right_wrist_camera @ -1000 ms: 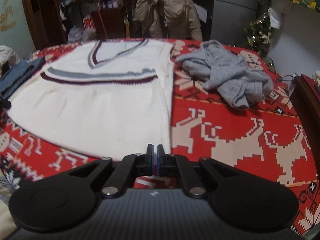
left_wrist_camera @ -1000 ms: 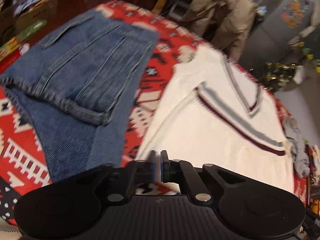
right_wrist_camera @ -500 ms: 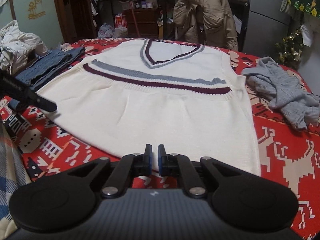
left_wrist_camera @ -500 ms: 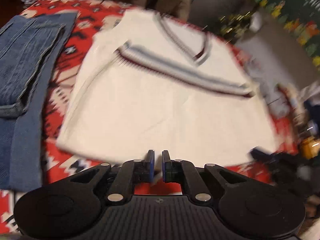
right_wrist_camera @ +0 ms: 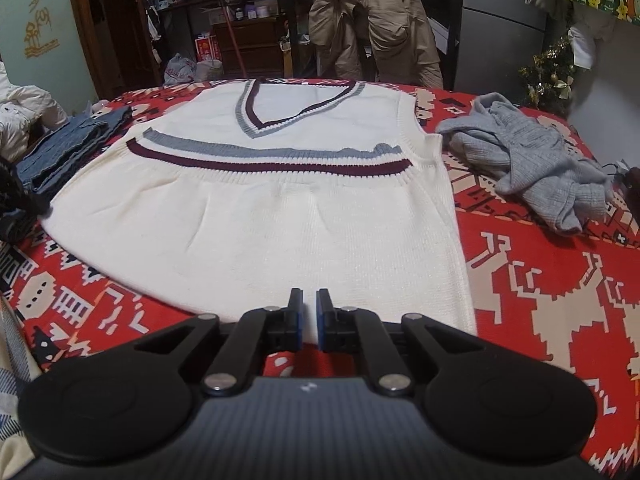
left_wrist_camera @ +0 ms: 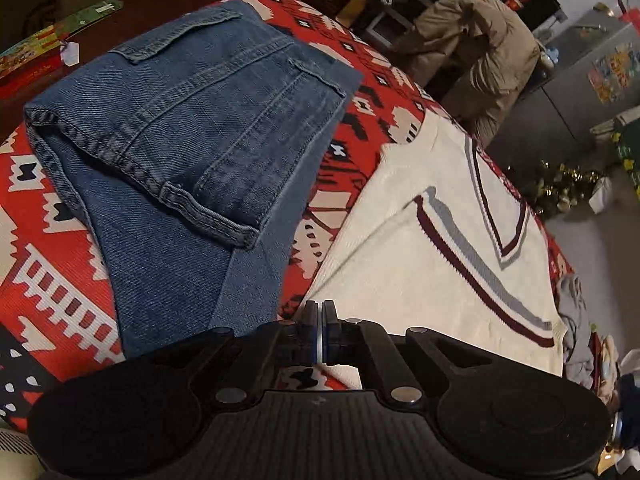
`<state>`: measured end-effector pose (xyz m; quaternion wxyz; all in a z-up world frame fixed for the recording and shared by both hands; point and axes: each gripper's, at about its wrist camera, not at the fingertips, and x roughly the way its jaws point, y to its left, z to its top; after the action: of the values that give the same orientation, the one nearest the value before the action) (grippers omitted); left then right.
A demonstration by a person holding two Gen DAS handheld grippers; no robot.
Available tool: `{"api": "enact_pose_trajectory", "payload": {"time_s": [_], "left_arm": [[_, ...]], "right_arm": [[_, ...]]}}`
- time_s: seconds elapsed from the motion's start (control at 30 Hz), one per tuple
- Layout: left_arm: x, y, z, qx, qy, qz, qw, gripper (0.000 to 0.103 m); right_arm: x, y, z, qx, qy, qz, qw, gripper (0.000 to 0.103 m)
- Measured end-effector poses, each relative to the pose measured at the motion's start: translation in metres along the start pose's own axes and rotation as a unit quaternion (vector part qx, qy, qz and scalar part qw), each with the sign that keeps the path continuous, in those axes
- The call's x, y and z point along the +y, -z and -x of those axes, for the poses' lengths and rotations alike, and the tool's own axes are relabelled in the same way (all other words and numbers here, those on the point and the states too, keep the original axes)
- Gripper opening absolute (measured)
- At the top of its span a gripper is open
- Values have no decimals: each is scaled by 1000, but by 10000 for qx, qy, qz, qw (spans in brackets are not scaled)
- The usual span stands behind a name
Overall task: Fold clothes
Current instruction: 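Open both grippers and release the vest hem, then move both wide-open grippers to the cream vest hem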
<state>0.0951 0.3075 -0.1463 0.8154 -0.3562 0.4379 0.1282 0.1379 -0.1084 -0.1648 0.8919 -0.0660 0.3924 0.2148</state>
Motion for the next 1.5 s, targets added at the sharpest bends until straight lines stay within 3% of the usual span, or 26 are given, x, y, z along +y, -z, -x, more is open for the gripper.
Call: {"api": "enact_pose_trajectory", "payload": {"time_s": [0.1,0.17,0.27,0.5,0.67,0.83,0.93,1.03,1.17,1.2,1.33,1.47,1.5], "left_arm": [[-4,3,6,-184,15,-79,9998,6],[-11,6,10,-235,253,-276,9990,6],[-21,10,10,-161,536,-552,9969,17],[-37,16,2,41,613,-991,9932,17],[-57,30,-6,49,320,-1633,9860,26],[-82,48,-15,18,67,-2450,9695,29],[-95,61,-22,-16,-246,-2980,9542,35],[-101,67,-29,28,-393,-3252,9448,42],[-102,67,-30,17,-465,-3272,9438,54],[-102,67,-31,6,-509,-3260,9440,62],[-104,66,-34,15,-524,-3223,9452,79],[-107,64,-37,-30,-584,-3114,9485,84],[-107,63,-37,-24,-604,-3068,9499,86]], "right_arm": [[-9,-1,1,13,161,-209,9997,6],[-19,-2,2,16,241,-446,9987,7],[-31,-1,3,47,372,-689,9969,7],[-57,4,9,144,791,-1030,9914,5],[-57,3,12,109,939,-1049,9900,4],[-25,-7,15,-22,732,-746,9945,18],[-7,-9,8,55,501,-760,9958,21],[4,-7,-1,203,396,-816,9957,25],[4,-6,-6,240,520,-702,9959,31],[2,-6,-5,235,561,-710,9956,31],[-4,-6,-6,265,825,-661,9940,54],[-4,-10,-1,162,678,-730,9949,79],[-2,-12,2,109,650,-704,9953,81]]}}
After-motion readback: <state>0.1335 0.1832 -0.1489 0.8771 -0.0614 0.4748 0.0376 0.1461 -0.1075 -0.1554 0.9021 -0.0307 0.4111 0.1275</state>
